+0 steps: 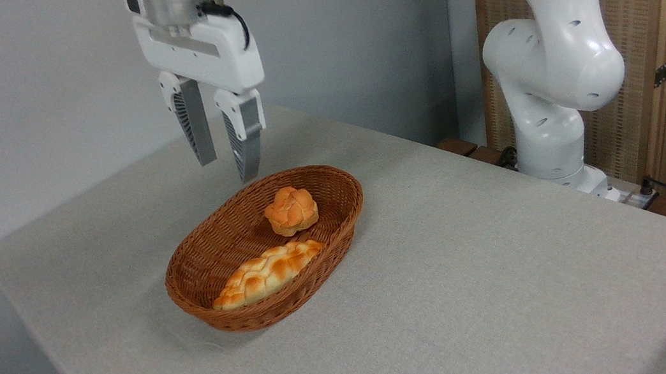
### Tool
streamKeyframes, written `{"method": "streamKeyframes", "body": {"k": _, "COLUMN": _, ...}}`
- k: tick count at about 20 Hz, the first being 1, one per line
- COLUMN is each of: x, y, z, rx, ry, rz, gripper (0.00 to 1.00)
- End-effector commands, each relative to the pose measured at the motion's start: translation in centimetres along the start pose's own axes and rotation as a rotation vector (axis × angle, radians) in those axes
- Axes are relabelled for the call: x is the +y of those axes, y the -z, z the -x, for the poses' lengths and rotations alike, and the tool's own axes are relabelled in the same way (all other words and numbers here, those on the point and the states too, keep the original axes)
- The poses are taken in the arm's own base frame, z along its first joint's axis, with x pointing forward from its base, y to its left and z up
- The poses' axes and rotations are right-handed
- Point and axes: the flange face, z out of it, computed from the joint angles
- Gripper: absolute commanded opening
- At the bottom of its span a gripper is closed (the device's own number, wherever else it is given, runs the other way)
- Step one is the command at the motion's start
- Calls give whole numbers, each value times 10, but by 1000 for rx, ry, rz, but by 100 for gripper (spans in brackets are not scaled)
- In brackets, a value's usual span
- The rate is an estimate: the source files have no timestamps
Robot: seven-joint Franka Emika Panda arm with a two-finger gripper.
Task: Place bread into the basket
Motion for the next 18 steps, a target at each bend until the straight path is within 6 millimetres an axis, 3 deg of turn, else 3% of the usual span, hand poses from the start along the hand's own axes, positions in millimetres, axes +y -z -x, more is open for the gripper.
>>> {"method": "streamKeyframes", "body": {"k": 1, "x": -37, "y": 20, "z": 0, "rx": -54, "ry": -61, "rz": 3, "gripper": 100}}
{"method": "streamKeyframes", "body": {"k": 9, "x": -69, "y": 51, "z": 13, "rx": -148, "ry": -239, "rz": 60, "gripper": 100}}
{"method": "streamKeyframes", "body": {"k": 18, "x": -88, "y": 53, "z": 29, "rx": -170, "ry": -200, "rz": 60, "gripper": 100}}
